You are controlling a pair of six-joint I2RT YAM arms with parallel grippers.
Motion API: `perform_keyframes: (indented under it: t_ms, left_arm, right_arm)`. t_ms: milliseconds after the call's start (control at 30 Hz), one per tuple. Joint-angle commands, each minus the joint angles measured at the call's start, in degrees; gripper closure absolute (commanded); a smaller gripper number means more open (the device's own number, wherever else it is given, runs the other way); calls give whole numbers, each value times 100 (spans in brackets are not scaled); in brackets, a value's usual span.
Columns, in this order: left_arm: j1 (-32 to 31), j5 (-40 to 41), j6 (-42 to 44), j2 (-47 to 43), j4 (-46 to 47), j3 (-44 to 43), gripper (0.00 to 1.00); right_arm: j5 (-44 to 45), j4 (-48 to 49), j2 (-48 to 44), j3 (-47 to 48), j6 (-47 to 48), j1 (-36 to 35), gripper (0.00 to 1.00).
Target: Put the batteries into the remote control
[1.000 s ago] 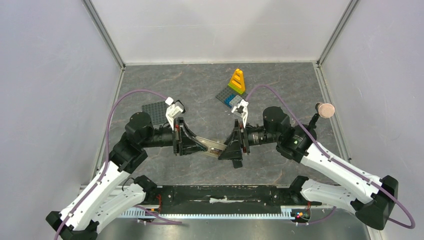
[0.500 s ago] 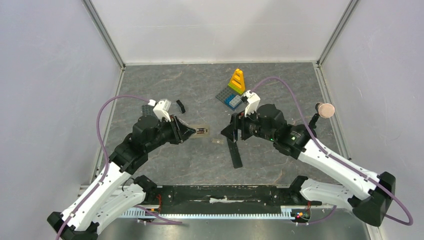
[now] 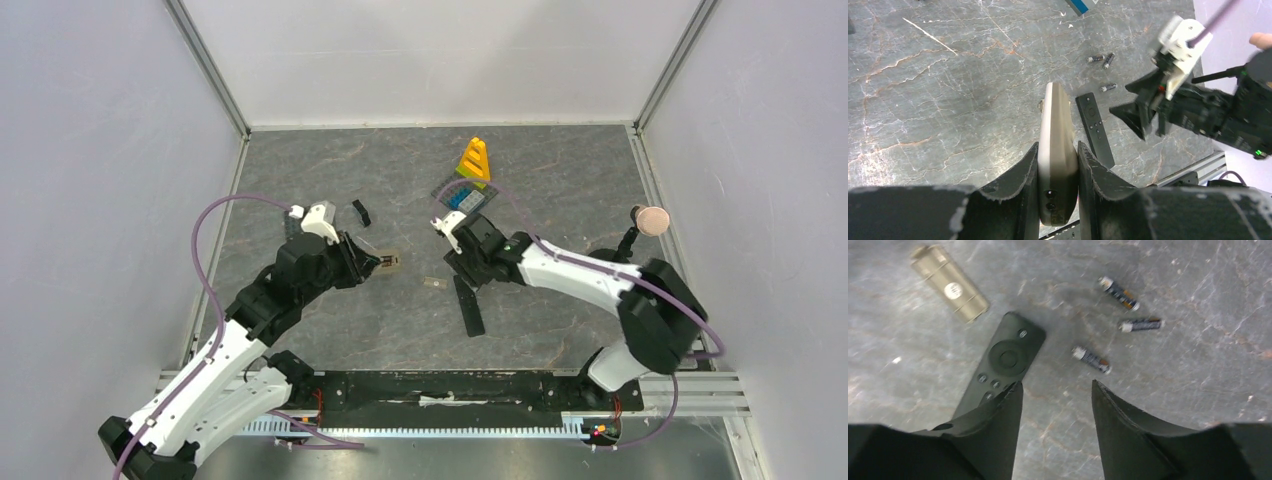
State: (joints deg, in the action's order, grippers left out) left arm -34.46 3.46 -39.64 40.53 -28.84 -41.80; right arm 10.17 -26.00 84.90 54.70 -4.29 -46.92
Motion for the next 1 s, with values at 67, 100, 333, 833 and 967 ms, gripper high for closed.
perform_keyframes:
  t_ms: [67, 100, 333, 833, 967]
  left_arm:
    - [95, 61, -158, -20, 244, 72, 98]
    - [105, 31, -152, -29, 254, 89, 98]
    - [201, -187, -165, -9, 395, 212, 98]
    - [341, -646, 2, 149, 554, 109, 98]
    - [368, -688, 68, 163, 453, -46, 98]
  right_arm:
    - [686, 41, 1129, 1067, 1141, 338, 51]
    - [701, 51, 1263, 1160, 1256, 373, 52]
    - [171, 120, 1763, 1439, 1885, 724, 52]
    - [-867, -139, 2673, 2094, 2844, 1155, 62]
    - [-1000, -527, 3045, 2532, 2927, 1291, 65]
